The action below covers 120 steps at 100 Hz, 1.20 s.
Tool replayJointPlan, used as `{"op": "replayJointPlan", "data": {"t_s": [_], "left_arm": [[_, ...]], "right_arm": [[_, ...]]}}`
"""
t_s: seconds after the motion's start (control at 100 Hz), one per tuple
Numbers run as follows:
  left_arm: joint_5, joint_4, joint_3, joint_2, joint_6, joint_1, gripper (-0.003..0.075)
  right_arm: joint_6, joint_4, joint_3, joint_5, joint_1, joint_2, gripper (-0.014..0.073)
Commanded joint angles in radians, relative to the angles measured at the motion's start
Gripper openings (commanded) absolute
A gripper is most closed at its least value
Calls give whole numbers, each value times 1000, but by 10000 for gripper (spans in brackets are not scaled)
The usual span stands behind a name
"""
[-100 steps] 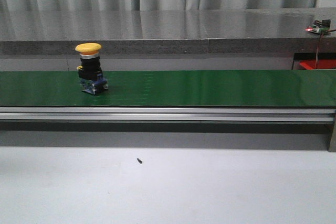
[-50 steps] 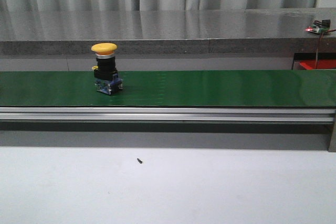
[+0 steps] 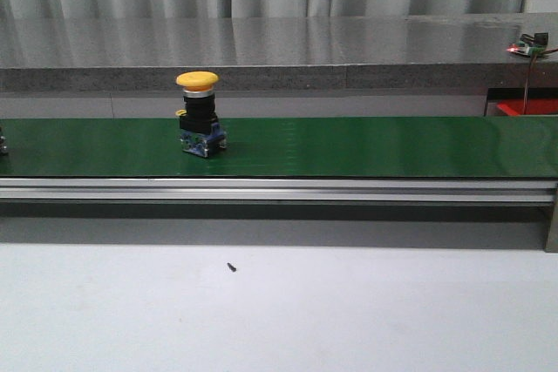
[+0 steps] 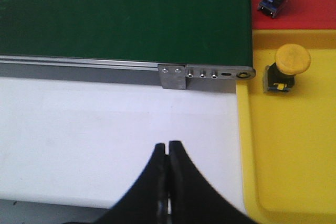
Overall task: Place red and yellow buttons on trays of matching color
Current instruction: 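Lower the right gripper onto the yellow button on the belt, grasp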
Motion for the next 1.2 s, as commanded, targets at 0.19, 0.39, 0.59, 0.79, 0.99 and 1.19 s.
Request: {"op": "replayJointPlan", "data": {"t_s": [0.19, 0.39, 0.59, 0.79, 0.99, 1.19], "left_arm": [[-117, -27, 71, -128, 1, -6, -20], [-118, -25, 86, -162, 1, -6, -20], [-118, -27, 86, -162, 1, -6, -20], [-118, -27, 86, -162, 1, -6, -20], [-118, -27, 86, -162, 1, -6, -20], [-118, -27, 86, -162, 1, -6, -20]], "right_arm": [[-39, 10, -195, -41, 21, 258, -67], [-48, 10, -353, -35, 137, 428, 64], [-48, 12, -513, -35, 265, 596, 445], [-48, 24, -706, 21, 376, 773, 528], [-48, 44, -931, 122, 438, 958, 528], [-48, 45, -1137, 231, 484, 1139, 528]]}}
